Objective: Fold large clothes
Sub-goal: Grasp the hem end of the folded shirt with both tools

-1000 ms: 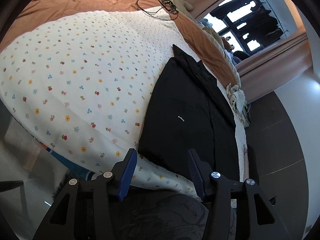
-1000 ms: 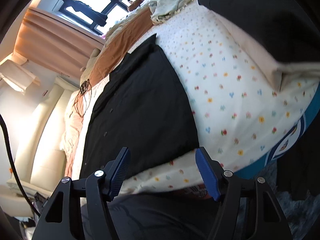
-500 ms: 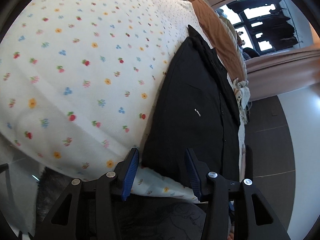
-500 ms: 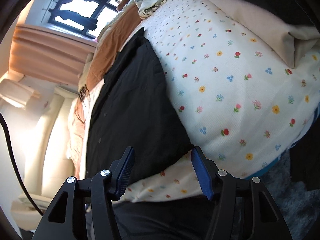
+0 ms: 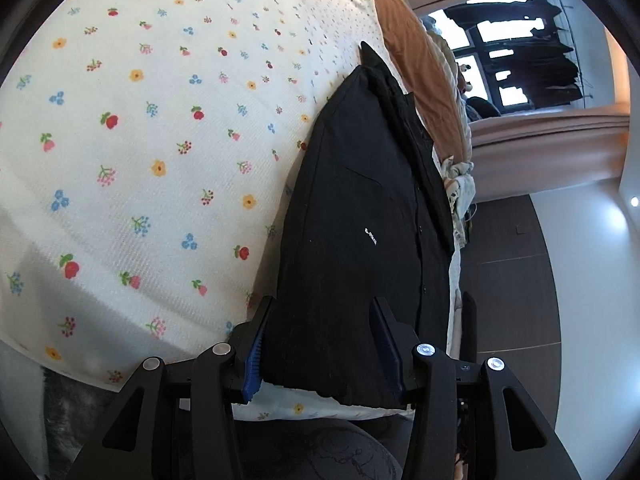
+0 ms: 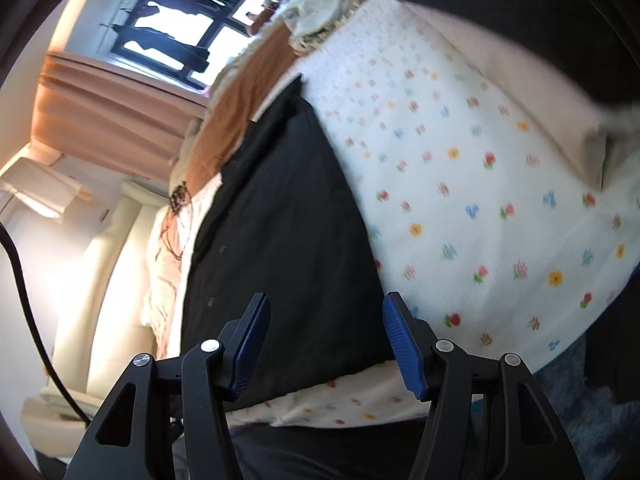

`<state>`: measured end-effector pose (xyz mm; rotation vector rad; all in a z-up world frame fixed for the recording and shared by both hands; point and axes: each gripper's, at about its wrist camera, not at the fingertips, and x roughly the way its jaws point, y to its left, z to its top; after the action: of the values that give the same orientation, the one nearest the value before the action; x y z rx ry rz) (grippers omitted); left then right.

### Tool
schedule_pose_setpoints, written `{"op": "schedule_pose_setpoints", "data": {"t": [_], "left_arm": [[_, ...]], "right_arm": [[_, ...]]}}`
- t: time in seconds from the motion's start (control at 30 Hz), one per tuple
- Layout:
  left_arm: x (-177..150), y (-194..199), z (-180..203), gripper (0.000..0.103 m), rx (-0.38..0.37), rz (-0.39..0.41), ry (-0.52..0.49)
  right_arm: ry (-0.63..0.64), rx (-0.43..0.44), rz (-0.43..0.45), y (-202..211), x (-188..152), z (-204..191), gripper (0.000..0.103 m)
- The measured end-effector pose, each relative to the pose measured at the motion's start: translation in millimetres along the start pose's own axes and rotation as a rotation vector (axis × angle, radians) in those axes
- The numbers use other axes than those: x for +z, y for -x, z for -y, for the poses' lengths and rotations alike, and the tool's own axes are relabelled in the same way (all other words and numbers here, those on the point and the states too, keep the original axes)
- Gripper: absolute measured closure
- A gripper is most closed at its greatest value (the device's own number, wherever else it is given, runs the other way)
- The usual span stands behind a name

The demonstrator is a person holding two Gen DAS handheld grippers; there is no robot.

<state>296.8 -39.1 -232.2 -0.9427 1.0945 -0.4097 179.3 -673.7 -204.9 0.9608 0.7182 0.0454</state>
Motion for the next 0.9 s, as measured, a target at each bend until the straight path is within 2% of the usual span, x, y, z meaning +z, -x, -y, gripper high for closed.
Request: {"op": "schedule_pose_setpoints", "data": {"t": [0.23, 0.43, 0.63, 0.8, 0.9], "left_arm": [[-5, 3, 2, 0.054, -0.006, -0.033, -0.013], [-4, 0, -1, 0.054, -0.042, -0.029, 0.012], [2, -5, 8, 0.054, -0.071, -0.009, -0.002], [5, -10, 9, 0.054, -0.068, 0.002, 0.002], [4, -12, 11, 0.054, -0.060, 0.007, -0.006]], "right_arm": [[0.027, -0.005, -0.034, 5, -8, 5, 0.042], [-0.035, 0.129, -0.052, -8, -15, 10, 0.042], [-0.069, 0.257, -0.018, -21, -9, -1, 0.042], [-0.071, 0.311, 0.059, -16, -7, -5, 0.043], [-0.065, 0.301, 0.073, -14, -2, -5, 0.043]]}}
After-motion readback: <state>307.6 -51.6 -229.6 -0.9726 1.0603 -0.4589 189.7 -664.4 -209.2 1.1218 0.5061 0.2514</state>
